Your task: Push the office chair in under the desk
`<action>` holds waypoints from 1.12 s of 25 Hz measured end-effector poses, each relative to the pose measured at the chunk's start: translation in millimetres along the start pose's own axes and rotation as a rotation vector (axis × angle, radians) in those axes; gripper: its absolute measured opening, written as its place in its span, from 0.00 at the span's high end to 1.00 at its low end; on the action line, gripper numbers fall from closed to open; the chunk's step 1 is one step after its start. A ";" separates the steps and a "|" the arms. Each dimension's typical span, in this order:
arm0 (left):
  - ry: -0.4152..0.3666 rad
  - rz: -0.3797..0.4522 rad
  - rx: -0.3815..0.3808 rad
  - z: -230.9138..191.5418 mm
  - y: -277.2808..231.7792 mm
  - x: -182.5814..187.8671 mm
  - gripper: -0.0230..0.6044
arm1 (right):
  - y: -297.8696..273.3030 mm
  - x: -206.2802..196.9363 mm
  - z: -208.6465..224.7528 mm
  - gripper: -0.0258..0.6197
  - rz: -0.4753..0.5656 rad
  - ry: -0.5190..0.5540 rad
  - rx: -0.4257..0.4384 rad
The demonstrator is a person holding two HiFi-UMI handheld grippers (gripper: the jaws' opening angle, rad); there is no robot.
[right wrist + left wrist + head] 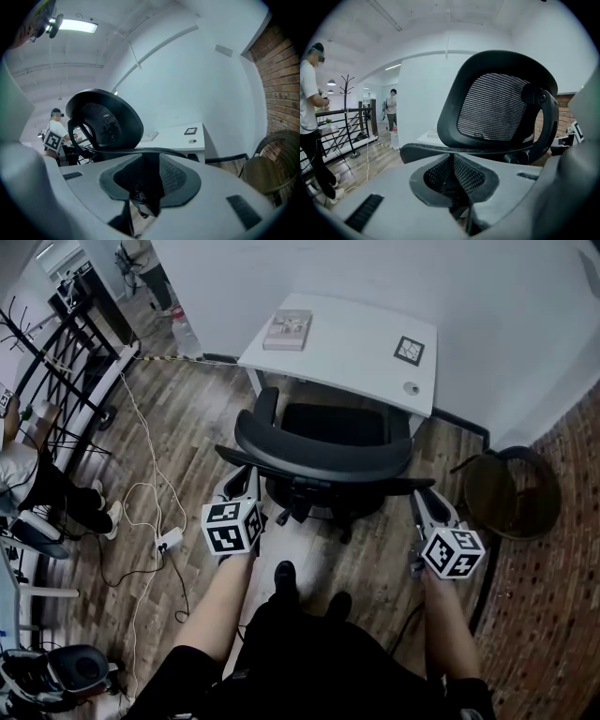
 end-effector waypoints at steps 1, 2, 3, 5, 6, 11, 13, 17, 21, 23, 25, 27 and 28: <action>0.001 0.000 0.000 -4.7 -2.6 0.9 0.91 | -2.0 -1.2 -4.2 0.79 0.000 0.000 -0.004; 0.003 -0.002 0.000 -9.6 -5.2 1.7 0.92 | -4.1 -2.7 -8.6 0.79 0.000 0.002 -0.009; 0.003 -0.005 -0.001 -14.6 -7.9 2.4 0.92 | -6.3 -4.3 -13.0 0.79 -0.002 0.004 -0.015; 0.003 -0.007 -0.003 -24.7 -14.3 4.0 0.92 | -11.4 -7.0 -21.1 0.79 -0.003 0.008 -0.022; 0.005 -0.007 -0.004 -29.6 -17.8 4.8 0.92 | -14.2 -8.1 -24.3 0.79 -0.002 0.006 -0.025; 0.012 -0.004 -0.010 -50.3 -32.8 10.4 0.93 | -25.5 -11.0 -39.4 0.81 -0.006 -0.006 -0.038; 0.014 -0.001 -0.013 -56.1 -38.2 13.7 0.93 | -29.1 -10.4 -43.9 0.81 -0.009 -0.006 -0.044; 0.012 0.008 -0.016 -66.1 -46.3 16.6 0.94 | -35.4 -12.5 -51.6 0.83 -0.008 -0.008 -0.061; 0.009 0.009 -0.017 -74.5 -54.4 16.5 0.95 | -39.8 -14.3 -57.1 0.86 -0.002 -0.017 -0.075; 0.006 0.003 -0.018 -79.0 -58.6 16.9 0.95 | -43.3 -15.9 -60.3 0.86 0.001 -0.018 -0.078; 0.000 0.002 -0.030 -83.1 -61.7 17.7 0.95 | -46.6 -17.1 -63.8 0.85 0.005 -0.022 -0.087; -0.010 0.006 -0.059 -85.3 -62.3 18.7 0.95 | -48.2 -17.7 -66.4 0.83 0.018 -0.029 -0.112; -0.017 0.008 -0.074 -86.2 -62.3 19.1 0.95 | -48.5 -17.8 -67.2 0.83 0.027 -0.034 -0.126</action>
Point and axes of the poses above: the fingertips, and each gripper's own axes: y backward along the fingers, z to its right, x out of its top, the point moved 10 cm from there along y, backward along the fingers, and after that the axes turned 11 degrees about -y, right-handed, at the moved point
